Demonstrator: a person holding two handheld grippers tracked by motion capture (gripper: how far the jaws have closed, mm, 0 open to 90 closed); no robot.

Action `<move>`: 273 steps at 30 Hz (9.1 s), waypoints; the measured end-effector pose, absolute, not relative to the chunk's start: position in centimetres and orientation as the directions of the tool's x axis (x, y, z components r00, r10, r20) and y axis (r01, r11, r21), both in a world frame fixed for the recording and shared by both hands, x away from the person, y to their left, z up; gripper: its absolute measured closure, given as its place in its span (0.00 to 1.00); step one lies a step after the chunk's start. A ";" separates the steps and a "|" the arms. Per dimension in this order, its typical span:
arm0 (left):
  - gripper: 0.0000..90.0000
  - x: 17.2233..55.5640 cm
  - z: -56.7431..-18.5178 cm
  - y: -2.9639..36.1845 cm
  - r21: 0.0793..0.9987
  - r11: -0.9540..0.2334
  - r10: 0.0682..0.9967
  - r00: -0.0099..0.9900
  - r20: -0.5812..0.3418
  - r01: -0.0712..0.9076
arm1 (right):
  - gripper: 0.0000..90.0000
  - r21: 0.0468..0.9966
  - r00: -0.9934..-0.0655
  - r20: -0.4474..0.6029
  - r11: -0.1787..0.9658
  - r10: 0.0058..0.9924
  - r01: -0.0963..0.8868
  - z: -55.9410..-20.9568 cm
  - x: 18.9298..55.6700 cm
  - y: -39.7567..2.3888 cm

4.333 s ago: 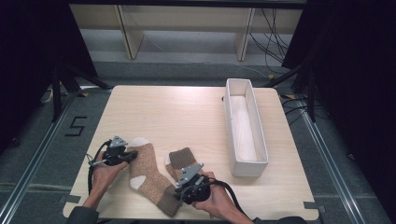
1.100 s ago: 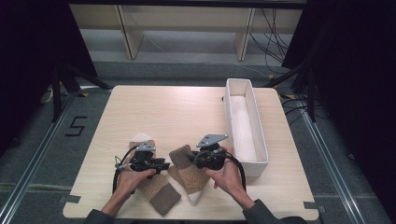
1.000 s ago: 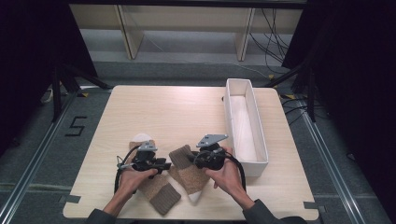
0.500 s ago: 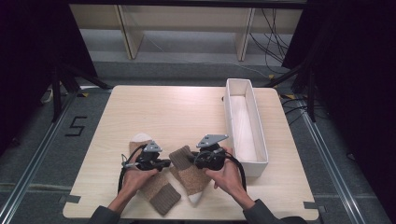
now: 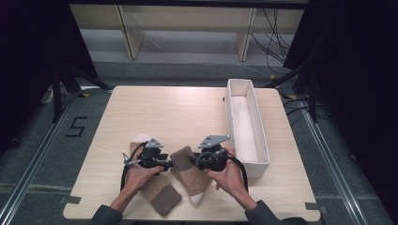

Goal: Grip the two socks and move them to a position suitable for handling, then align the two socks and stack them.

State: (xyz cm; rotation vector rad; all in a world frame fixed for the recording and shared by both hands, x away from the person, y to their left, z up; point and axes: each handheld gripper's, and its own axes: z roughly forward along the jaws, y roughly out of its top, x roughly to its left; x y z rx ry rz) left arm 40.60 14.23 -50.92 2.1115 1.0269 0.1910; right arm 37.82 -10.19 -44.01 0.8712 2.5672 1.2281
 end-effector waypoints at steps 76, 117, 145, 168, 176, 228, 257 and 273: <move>0.64 42.6 -48.6 18.6 0.687 -0.360 0.754 0.631 -0.184 0.631 | 0.59 0.626 -0.735 0.062 0.547 0.675 0.555 -47.0 31.0 -21.4; 0.91 42.1 -48.5 17.1 0.704 -0.459 0.702 0.707 -0.085 0.541 | 0.86 0.585 -0.769 0.143 0.574 0.623 0.573 -48.5 31.4 -21.2; 0.91 42.8 -44.4 18.6 0.745 -0.427 0.707 0.703 -0.078 0.512 | 0.86 0.706 -0.808 0.148 0.512 0.570 0.490 -44.5 31.5 -20.4; 0.91 44.7 -41.1 26.3 0.667 -0.440 0.788 0.614 -0.035 0.602 | 0.86 0.758 -0.929 0.143 0.565 0.340 0.324 -41.6 31.5 -9.2; 0.91 45.7 -41.6 27.4 0.668 -0.410 0.806 0.590 -0.054 0.621 | 0.86 0.730 -0.933 0.197 0.590 0.302 0.345 -43.3 31.5 -6.2; 0.68 43.1 -44.8 27.6 0.692 -0.321 0.834 0.540 -0.118 0.647 | 0.48 0.603 -0.912 0.195 0.689 0.362 0.402 -47.6 30.6 -4.9; 0.87 35.8 -47.1 25.2 0.743 -0.354 0.746 0.651 -0.141 0.568 | 0.42 0.573 -0.926 0.130 0.735 0.355 0.362 -49.0 30.3 -4.3; 0.90 35.8 -47.4 24.9 0.730 -0.381 0.732 0.668 -0.136 0.567 | 0.90 0.586 -0.955 0.075 0.763 0.286 0.274 -48.8 31.1 -4.7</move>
